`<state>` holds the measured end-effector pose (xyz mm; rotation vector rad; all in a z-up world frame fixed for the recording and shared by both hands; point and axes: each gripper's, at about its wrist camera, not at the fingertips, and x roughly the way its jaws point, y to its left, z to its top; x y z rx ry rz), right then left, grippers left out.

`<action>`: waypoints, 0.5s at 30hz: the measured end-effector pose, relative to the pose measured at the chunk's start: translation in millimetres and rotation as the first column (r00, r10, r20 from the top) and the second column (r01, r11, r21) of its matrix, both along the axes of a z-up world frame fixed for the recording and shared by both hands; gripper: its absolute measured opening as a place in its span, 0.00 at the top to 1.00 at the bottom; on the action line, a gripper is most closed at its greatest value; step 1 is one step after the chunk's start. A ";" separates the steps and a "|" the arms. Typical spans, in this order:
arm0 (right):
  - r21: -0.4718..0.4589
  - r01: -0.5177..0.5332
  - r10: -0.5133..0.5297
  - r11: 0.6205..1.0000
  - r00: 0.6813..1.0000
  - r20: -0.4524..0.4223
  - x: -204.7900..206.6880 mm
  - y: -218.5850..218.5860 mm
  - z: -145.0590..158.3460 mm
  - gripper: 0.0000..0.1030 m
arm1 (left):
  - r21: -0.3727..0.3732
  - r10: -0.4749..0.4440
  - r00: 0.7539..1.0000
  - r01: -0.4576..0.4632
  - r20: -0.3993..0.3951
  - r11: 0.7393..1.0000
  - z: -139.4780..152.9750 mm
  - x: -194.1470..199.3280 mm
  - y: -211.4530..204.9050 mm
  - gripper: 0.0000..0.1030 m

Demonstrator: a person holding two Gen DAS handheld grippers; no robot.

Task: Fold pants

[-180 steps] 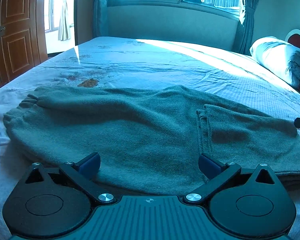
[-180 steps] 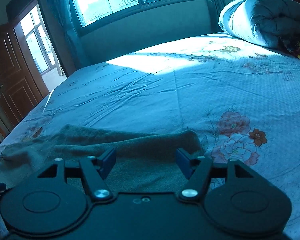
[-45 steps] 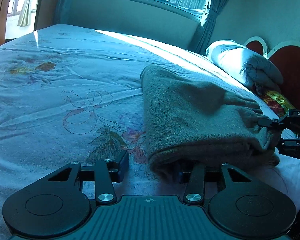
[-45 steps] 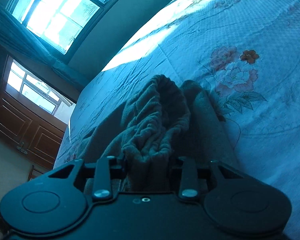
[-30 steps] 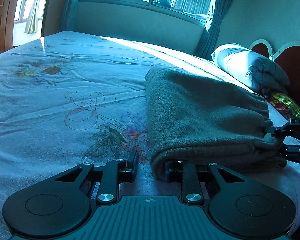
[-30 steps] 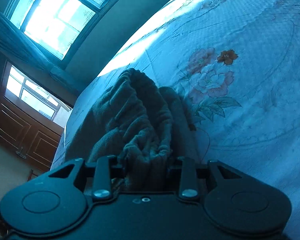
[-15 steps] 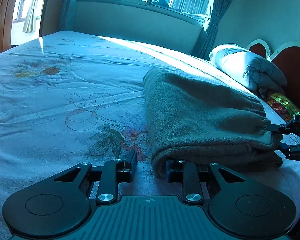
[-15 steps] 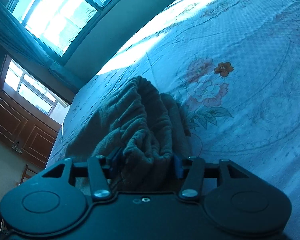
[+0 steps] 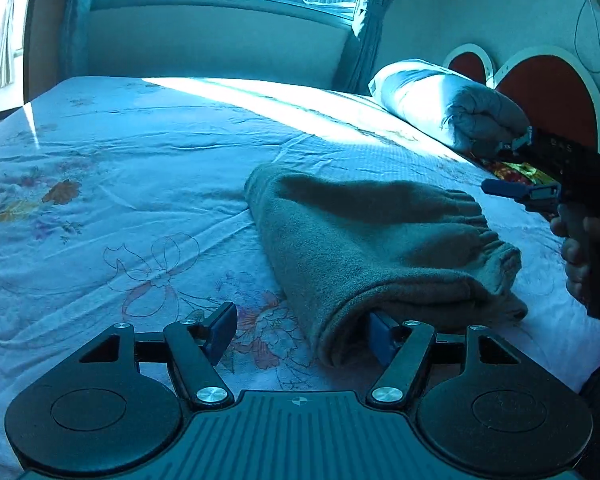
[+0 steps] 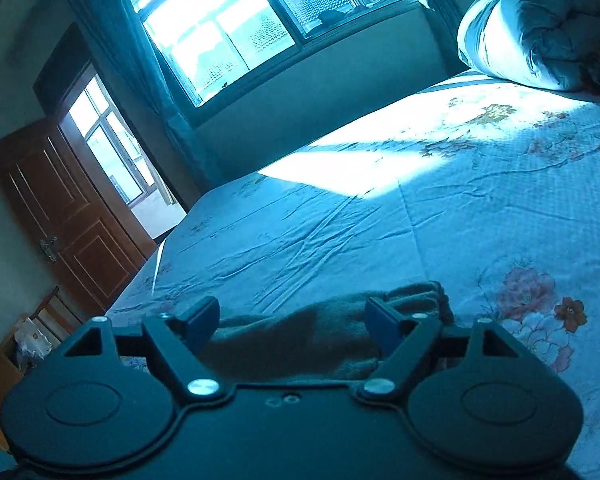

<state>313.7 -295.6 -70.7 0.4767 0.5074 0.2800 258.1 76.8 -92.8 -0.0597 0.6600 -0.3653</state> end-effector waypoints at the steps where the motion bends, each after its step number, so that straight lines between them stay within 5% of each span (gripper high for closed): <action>1: 0.009 0.003 -0.003 1.000 1.000 -0.013 2.9 0.1 -2.1 0.32 | -0.006 0.007 1.000 -0.007 0.007 1.000 -0.1 -7.6 6.5 0.30; 8: -0.047 -0.019 0.017 0.999 1.000 -0.026 -6.9 9.2 -19.2 0.44 | -0.081 0.181 0.983 -0.182 -0.012 0.980 -6.9 10.0 46.6 0.25; 15: -0.093 -0.034 0.031 0.995 0.999 -0.028 -4.0 14.6 -19.2 0.51 | -0.124 0.241 0.971 -0.240 -0.007 0.963 -15.4 70.4 15.1 0.25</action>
